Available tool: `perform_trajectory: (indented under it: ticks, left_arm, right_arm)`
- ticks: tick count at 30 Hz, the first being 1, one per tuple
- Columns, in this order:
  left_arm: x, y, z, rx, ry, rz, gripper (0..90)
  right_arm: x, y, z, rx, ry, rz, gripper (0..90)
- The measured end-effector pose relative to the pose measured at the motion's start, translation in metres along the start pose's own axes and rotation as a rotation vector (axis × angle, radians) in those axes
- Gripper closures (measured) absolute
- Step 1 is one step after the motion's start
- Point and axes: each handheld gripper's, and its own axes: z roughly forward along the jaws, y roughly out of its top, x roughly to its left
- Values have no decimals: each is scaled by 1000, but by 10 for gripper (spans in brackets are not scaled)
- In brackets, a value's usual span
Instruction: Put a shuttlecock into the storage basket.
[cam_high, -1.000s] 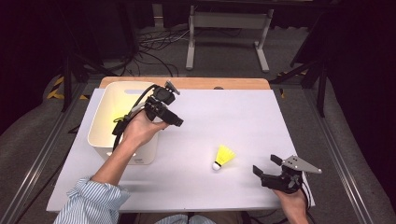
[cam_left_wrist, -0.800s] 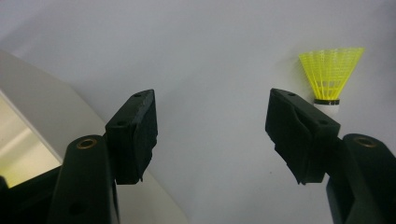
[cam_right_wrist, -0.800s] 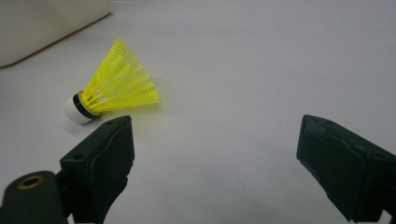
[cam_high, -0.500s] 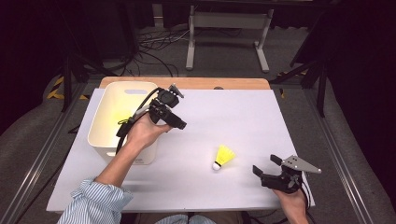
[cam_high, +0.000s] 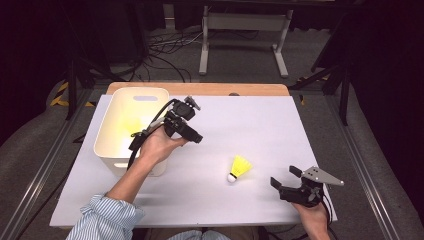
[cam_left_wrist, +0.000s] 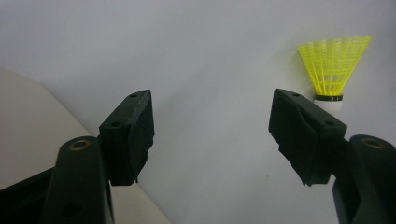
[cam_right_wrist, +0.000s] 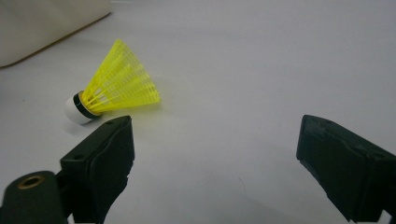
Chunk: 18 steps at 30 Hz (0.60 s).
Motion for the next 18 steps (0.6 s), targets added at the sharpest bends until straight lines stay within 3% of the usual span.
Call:
perform_trajectory:
  ticks: [18]
  left_arm:
    - [-7, 0, 12, 16, -12, 16, 313]
  right_arm:
    - [0, 0, -1, -3, -3, 9, 120]
